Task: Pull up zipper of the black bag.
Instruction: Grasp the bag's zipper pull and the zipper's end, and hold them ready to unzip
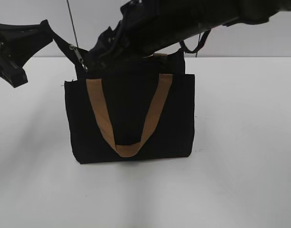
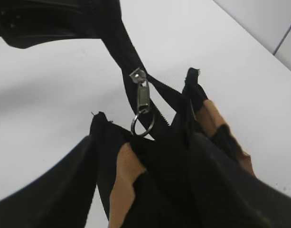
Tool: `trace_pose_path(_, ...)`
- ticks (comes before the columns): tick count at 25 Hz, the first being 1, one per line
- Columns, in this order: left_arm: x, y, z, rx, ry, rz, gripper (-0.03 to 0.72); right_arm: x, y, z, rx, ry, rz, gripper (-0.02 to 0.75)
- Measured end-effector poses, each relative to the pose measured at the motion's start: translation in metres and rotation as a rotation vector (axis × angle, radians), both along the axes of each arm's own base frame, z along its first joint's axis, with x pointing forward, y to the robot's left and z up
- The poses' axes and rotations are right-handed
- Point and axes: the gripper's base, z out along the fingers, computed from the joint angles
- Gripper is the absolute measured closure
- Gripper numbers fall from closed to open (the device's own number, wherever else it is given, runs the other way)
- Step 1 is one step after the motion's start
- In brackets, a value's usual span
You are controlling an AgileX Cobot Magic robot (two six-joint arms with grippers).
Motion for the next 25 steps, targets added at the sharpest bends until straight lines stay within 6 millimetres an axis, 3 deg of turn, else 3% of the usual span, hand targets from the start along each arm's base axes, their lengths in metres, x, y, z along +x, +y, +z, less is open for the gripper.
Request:
trace_pose_path(6, 0.000, 0.000, 0.000, 0.000, 0.000, 0.000, 0.666, 0.009, 0.021, -0.021, -0.012, 0.035, 0.011, 0.271)
trace_pose_path(13, 0.000, 0.000, 0.000, 0.000, 0.000, 0.001, 0.666, 0.005, 0.037, -0.037, -0.032, 0.043, 0.025, 0.271)
trace_pose_path(25, 0.000, 0.000, 0.000, 0.003, 0.004, 0.004, 0.666, 0.016, 0.039, -0.048, -0.032, 0.008, -0.059, 0.279)
